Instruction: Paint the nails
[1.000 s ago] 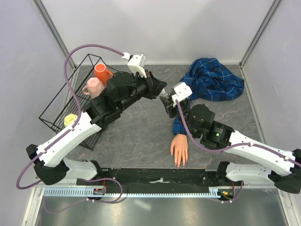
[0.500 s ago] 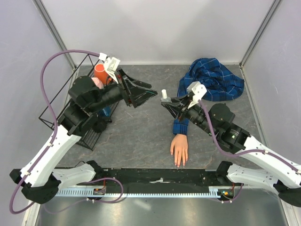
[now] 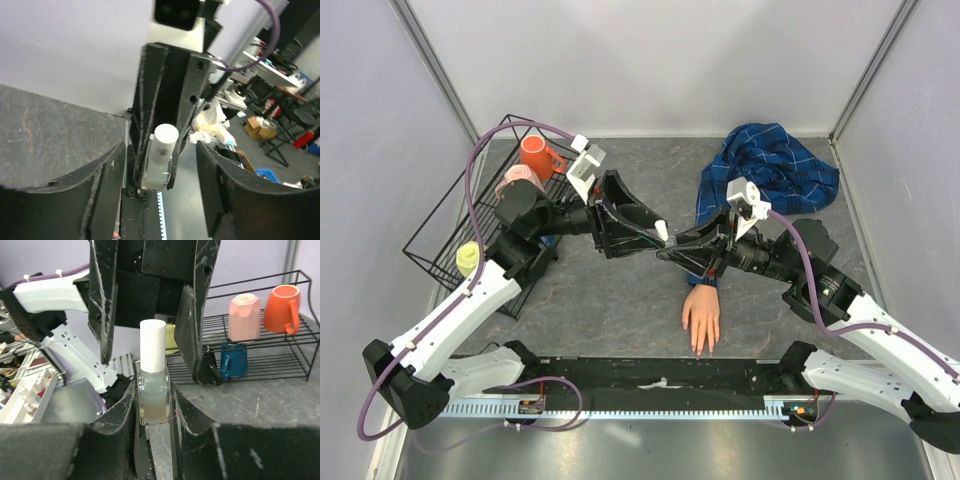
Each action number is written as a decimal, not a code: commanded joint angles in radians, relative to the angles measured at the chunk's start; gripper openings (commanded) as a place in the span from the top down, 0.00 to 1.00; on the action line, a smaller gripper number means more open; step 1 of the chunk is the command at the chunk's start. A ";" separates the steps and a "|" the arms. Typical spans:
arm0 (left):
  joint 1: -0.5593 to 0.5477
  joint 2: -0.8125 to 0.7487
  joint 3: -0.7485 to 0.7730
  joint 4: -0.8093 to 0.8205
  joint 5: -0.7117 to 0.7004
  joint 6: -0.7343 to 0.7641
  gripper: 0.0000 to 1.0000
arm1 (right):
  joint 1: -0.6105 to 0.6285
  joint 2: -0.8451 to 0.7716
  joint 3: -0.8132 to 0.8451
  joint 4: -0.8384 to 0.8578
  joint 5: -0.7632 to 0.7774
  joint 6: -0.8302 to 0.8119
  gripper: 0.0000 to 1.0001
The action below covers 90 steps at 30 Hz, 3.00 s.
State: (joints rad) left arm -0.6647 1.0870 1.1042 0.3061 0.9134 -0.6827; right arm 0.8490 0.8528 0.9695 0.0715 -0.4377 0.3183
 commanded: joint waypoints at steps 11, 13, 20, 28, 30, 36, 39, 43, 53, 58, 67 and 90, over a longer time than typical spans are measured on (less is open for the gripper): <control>0.004 -0.018 -0.035 0.217 0.110 -0.121 0.56 | -0.011 0.012 -0.008 0.088 -0.095 0.059 1.00; 0.004 -0.019 -0.033 0.212 0.108 -0.121 0.63 | -0.014 0.014 -0.006 0.090 -0.090 0.059 1.00; -0.035 -0.030 0.095 -0.129 -0.155 0.073 0.98 | -0.013 0.044 0.035 -0.011 0.094 -0.050 1.00; -0.323 0.059 0.298 -0.553 -1.029 0.175 0.98 | 0.053 0.152 0.093 -0.102 0.638 -0.199 1.00; -0.360 0.096 0.336 -0.568 -1.077 0.184 0.98 | 0.055 0.158 0.097 -0.101 0.659 -0.199 1.00; -0.366 0.119 0.350 -0.559 -1.087 0.132 0.98 | 0.055 0.135 0.094 -0.099 0.660 -0.205 1.00; -0.366 0.099 0.335 -0.509 -0.978 0.189 0.61 | 0.056 0.103 0.077 -0.088 0.610 -0.200 1.00; -0.340 -0.010 0.283 -0.458 -0.839 0.239 0.47 | 0.053 0.069 0.061 -0.087 0.495 -0.196 1.00; -0.165 -0.136 0.197 -0.412 -0.391 0.246 0.01 | 0.019 -0.001 0.055 -0.093 0.125 -0.139 1.00; -0.116 -0.107 0.177 -0.342 -0.220 0.190 0.06 | 0.012 -0.021 0.061 -0.078 -0.005 -0.091 1.00; -0.096 -0.075 0.100 -0.087 -0.028 0.075 0.09 | 0.005 0.005 0.101 0.007 -0.125 0.002 1.00; -0.110 0.031 0.314 -0.451 -0.339 0.175 0.98 | -0.001 0.103 0.181 -0.137 0.146 -0.165 1.00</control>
State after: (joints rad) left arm -0.7479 1.0771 1.3014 0.0647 0.7815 -0.5537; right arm 0.8467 0.9035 1.0847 0.0158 -0.5056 0.2893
